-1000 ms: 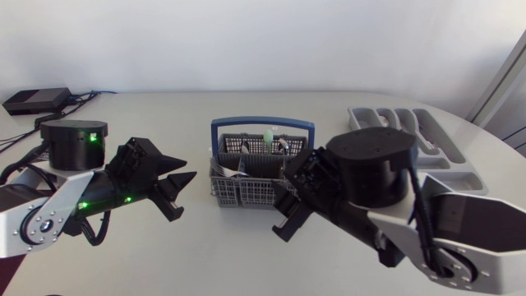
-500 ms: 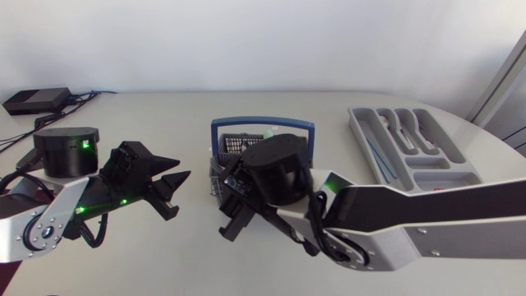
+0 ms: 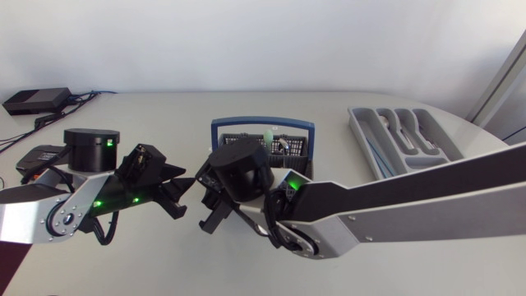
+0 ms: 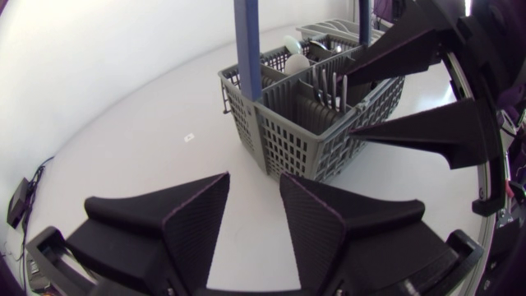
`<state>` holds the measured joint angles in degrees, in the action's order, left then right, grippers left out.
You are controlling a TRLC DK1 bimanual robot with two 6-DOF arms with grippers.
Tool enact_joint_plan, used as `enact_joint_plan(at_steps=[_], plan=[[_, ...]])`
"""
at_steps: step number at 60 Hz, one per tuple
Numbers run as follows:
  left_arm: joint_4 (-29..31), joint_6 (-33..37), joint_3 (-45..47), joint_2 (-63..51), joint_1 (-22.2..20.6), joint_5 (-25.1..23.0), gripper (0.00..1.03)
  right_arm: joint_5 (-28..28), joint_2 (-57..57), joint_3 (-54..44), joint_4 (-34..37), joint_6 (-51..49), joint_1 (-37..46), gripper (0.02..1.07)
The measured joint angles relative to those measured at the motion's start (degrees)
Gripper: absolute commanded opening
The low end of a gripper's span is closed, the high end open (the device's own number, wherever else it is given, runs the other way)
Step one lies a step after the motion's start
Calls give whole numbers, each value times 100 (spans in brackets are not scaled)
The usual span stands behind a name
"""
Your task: Unload the cutlery basket into the drawer organizer.
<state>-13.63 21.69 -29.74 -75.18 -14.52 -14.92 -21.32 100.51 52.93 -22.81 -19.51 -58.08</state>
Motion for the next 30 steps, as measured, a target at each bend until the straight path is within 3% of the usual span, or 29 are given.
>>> enact_joint_plan(at_steps=[3, 30], plan=[[55, -35, -37, -2, -63, 50, 46, -48, 72, 39, -20, 0, 0, 26], [479, -98, -225, 0, -291, 345, 46, -551, 433, 216, -293, 0, 7, 16]])
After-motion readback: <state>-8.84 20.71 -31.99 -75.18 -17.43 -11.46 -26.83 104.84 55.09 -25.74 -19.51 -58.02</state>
